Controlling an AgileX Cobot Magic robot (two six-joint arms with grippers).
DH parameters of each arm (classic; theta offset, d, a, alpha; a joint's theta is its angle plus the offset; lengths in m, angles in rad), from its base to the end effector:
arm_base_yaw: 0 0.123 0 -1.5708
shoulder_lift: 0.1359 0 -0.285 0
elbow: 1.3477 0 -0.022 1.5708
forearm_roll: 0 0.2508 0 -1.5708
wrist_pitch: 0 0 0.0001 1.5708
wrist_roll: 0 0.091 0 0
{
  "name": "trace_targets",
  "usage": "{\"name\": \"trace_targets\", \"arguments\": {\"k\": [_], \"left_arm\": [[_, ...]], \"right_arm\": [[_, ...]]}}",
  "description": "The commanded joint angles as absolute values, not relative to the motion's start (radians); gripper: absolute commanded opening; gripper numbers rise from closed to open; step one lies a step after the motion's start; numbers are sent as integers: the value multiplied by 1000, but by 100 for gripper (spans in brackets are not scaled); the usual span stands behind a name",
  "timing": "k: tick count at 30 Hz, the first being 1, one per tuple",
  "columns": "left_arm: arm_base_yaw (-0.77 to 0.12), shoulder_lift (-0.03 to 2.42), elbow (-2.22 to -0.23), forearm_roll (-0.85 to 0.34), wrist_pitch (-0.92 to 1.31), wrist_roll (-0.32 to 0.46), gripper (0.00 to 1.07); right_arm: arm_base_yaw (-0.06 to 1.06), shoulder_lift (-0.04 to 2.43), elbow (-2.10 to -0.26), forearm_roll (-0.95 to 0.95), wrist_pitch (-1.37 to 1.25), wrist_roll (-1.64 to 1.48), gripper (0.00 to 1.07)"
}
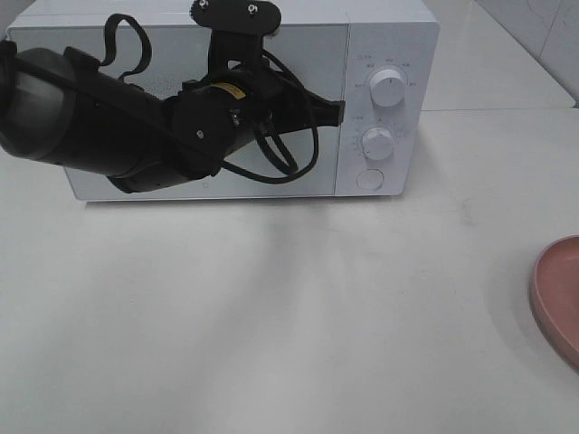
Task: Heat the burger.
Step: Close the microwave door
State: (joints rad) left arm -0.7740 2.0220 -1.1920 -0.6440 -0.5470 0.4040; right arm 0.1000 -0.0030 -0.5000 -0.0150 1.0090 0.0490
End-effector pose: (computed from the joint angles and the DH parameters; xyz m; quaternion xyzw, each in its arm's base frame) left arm 0.3347 -0.2875 0.1821 0.1467 0.7837 -0.1543 0.5836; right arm -0.0031 -0.0015 0.2815 -0.0213 0.8384 0.0331 0.5437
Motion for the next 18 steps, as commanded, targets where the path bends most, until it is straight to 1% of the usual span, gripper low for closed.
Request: {"name": "trace_targets", "arguments": {"k": [1, 5, 6, 9, 11, 12, 16, 18], "left_arm": [[-748, 2038, -1251, -763, -616, 462, 0], [-749, 2038, -1253, -764, -614, 481, 0], [-751, 2030, -1253, -764, -584, 493, 0], [-755, 2023, -1253, -764, -557, 497, 0], [-777, 1994, -1235, -764, -493, 510, 0], [-777, 1994, -1235, -764, -493, 510, 0], [-819, 1942, -1160, -769, -469, 555, 0], [-826, 1930, -1139, -769, -463, 559, 0]], "right_arm": [[93, -33, -498, -13, 997, 39, 76], [93, -33, -498, -13, 997, 39, 76], [93, -33, -498, -13, 997, 39, 76], [93, -33, -498, -13, 997, 39, 76], [93, -33, -498, -13, 997, 39, 76], [93, -33, -498, -13, 997, 39, 76], [93, -33, -498, -13, 997, 39, 76], [93, -33, -498, -13, 997, 39, 76]]}}
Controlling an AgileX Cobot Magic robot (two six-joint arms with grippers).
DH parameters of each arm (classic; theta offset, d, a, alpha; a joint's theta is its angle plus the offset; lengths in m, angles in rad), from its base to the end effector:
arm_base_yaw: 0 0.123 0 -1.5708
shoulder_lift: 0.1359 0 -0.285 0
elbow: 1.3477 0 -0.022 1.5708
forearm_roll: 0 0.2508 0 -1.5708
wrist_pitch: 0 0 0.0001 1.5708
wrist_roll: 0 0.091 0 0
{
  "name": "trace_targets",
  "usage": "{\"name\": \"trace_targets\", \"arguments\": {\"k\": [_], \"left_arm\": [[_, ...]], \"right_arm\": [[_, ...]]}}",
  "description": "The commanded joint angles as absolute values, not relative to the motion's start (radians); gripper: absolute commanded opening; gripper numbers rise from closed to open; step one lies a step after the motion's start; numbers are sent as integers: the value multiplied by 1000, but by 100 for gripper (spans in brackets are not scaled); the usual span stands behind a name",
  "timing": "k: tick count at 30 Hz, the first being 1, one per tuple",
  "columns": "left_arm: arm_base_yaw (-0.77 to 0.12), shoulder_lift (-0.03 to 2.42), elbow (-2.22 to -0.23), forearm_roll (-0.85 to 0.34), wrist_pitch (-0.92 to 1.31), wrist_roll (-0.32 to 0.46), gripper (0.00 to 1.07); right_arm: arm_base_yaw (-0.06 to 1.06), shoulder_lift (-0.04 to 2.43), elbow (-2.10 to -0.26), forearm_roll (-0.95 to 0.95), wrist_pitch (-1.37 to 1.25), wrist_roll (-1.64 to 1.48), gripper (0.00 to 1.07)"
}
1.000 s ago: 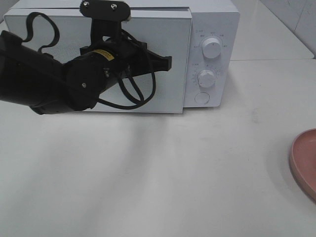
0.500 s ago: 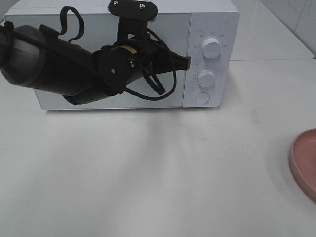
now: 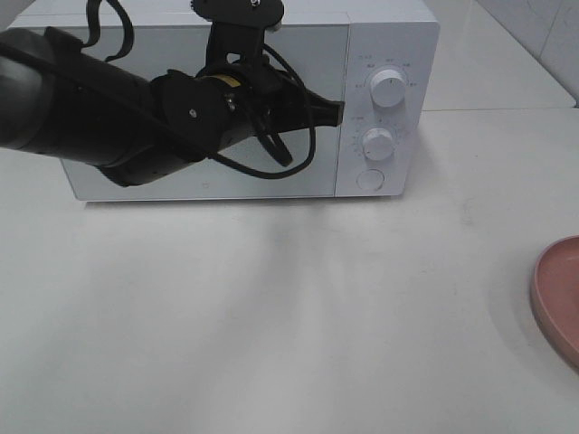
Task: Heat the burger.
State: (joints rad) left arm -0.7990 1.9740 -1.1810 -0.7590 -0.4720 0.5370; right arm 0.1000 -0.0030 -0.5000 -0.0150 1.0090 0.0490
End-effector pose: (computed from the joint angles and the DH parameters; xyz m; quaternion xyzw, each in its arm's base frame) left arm 0.3221 -0.2902 0.1918 0.1663 0.7973 -0.1469 0.5613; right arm -0.0031 -0.0015 0.2815 -0.0213 0.8384 0.0331 0.5437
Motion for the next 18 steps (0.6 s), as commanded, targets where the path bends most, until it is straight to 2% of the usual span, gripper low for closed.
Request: {"name": "trace_targets", "arguments": {"k": [1, 7, 8, 9, 10, 11, 12, 13, 14, 15, 16, 18], "left_arm": [[-842, 1906, -1102, -769, -458, 559, 0], [-852, 1847, -1024, -769, -404, 559, 0], [-852, 1840, -1012, -769, -387, 559, 3], [-848, 1832, -992, -769, -363, 559, 17], [-848, 1832, -992, -769, -363, 559, 17], [-848, 1826, -969, -769, -352, 559, 40], [-848, 1823, -955, -769, -352, 559, 56], [-848, 1823, -955, -769, -352, 559, 56], [-848, 1819, -932, -770, -345, 558, 86], [-848, 1819, -932, -770, -345, 558, 86], [-848, 1810, -916, -772, -306, 558, 102], [-848, 1800, -908, -771, -275, 559, 101]], "right_arm": [[93, -33, -498, -13, 997, 39, 76], [93, -33, -498, -13, 997, 39, 76], [93, -33, -498, -13, 997, 39, 76], [93, -33, -498, -13, 997, 39, 76], [93, -33, -498, -13, 997, 39, 76], [93, -33, -498, -13, 997, 39, 76], [93, -33, -498, -13, 997, 39, 76], [93, -33, -498, -13, 997, 39, 76], [93, -33, -498, -13, 997, 39, 76], [93, -33, -498, -13, 997, 39, 76], [93, -33, -498, -13, 997, 39, 76], [93, -33, -498, -13, 997, 39, 76]]}}
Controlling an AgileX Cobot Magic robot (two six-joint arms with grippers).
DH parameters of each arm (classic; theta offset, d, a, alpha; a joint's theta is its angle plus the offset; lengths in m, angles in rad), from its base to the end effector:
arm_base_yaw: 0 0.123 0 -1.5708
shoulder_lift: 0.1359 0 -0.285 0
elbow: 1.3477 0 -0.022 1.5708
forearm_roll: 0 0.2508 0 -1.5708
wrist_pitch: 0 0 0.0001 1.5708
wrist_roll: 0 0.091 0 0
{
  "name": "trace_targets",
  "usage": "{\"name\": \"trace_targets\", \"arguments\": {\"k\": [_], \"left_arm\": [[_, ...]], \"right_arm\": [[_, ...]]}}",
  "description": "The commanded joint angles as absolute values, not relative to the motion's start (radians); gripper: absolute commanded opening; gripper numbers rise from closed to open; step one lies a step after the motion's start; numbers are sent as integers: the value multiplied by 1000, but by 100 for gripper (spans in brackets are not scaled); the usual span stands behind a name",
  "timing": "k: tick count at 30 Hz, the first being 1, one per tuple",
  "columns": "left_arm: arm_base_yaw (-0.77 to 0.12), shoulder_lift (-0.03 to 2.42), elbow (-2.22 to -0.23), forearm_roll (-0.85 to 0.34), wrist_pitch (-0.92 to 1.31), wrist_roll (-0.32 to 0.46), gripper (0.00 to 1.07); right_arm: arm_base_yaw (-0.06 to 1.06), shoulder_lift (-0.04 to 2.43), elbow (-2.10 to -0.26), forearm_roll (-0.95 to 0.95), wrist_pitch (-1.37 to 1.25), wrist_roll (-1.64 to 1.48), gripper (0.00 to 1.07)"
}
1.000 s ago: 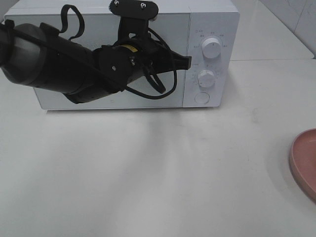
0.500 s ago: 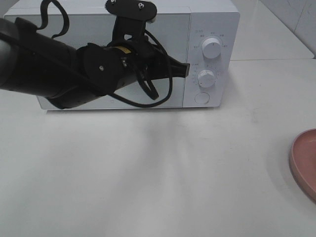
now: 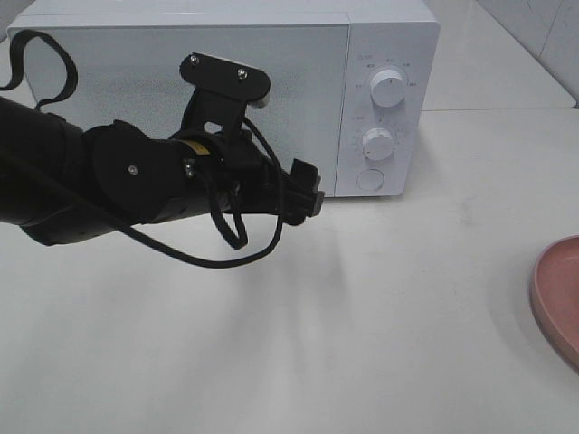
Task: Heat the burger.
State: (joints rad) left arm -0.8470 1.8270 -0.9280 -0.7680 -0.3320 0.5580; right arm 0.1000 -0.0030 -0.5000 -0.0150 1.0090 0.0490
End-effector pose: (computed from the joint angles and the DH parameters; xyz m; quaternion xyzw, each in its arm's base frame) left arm 0.2618 -0.2652 0.1717 0.2327 0.8415 -0.1478 0.4646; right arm -0.0031 -0.0015 0.2815 -0.0213 0.8384 0.0331 0.5437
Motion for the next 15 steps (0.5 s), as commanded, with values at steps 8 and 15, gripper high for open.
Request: {"name": "trace_targets", "arguments": {"k": [8, 15], "left_arm": [[-847, 1724, -904, -753, 38, 559, 100], [-793, 1692, -904, -710, 219, 523, 100]], "right_arm": [[93, -33, -498, -13, 997, 39, 76], [93, -33, -498, -13, 997, 39, 76]]}}
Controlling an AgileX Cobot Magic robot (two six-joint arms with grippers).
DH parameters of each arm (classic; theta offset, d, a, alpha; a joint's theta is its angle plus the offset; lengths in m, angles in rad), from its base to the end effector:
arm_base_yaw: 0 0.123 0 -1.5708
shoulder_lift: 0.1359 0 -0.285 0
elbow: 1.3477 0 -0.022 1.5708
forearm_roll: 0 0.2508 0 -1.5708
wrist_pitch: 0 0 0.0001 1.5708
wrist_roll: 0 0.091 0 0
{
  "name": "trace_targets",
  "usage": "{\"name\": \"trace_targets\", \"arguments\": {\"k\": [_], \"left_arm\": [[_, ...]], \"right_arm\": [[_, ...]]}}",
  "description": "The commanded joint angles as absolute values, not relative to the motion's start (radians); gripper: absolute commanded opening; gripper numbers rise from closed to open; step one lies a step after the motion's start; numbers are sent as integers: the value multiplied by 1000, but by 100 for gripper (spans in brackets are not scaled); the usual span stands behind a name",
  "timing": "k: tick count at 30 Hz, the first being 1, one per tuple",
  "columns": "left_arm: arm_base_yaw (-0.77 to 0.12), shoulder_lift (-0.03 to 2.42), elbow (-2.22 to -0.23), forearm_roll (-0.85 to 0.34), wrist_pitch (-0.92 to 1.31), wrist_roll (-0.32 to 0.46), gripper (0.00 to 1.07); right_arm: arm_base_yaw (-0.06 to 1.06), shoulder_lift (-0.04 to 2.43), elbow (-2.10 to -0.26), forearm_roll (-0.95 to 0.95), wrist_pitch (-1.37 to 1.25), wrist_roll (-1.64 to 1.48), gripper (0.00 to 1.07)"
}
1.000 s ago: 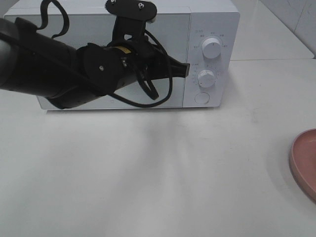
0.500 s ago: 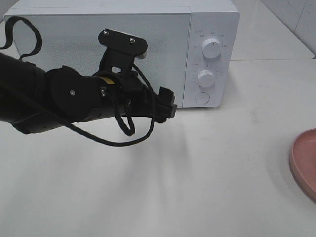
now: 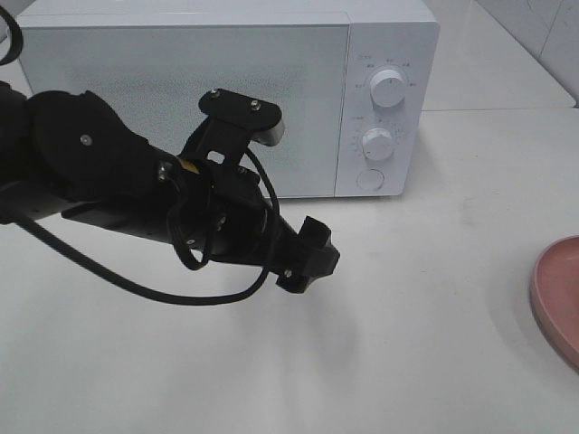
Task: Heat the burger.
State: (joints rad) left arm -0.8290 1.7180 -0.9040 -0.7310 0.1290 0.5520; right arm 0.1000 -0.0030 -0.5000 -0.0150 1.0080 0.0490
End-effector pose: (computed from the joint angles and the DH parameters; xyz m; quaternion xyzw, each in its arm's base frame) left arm 0.2261 -0.2584 0.1799 0.3137 0.8757 -0.2106 0.3006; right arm -0.0031 -0.0015 0.2816 -0.0213 0.8381 0.0331 0.5441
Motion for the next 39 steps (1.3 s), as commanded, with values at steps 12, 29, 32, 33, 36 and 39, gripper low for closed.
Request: {"name": "trace_targets", "arguments": {"k": [12, 29, 32, 33, 36, 39], "left_arm": [[-469, 1510, -904, -410, 745, 246, 100], [-12, 1209, -850, -199, 1053, 143, 100], [49, 1110, -802, -143, 1057, 70, 100], [50, 1086, -787, -132, 1059, 63, 100], [50, 1033, -756, -116, 1060, 48, 100], [50, 944, -707, -112, 1060, 46, 100]], "right_arm": [[93, -33, -498, -13, 997, 39, 76], [93, -33, -498, -13, 997, 39, 76], [93, -33, -498, -13, 997, 39, 76], [93, -33, -498, -13, 997, 39, 76], [93, -33, -498, -13, 997, 39, 76], [93, -33, -498, -13, 997, 39, 76]]}}
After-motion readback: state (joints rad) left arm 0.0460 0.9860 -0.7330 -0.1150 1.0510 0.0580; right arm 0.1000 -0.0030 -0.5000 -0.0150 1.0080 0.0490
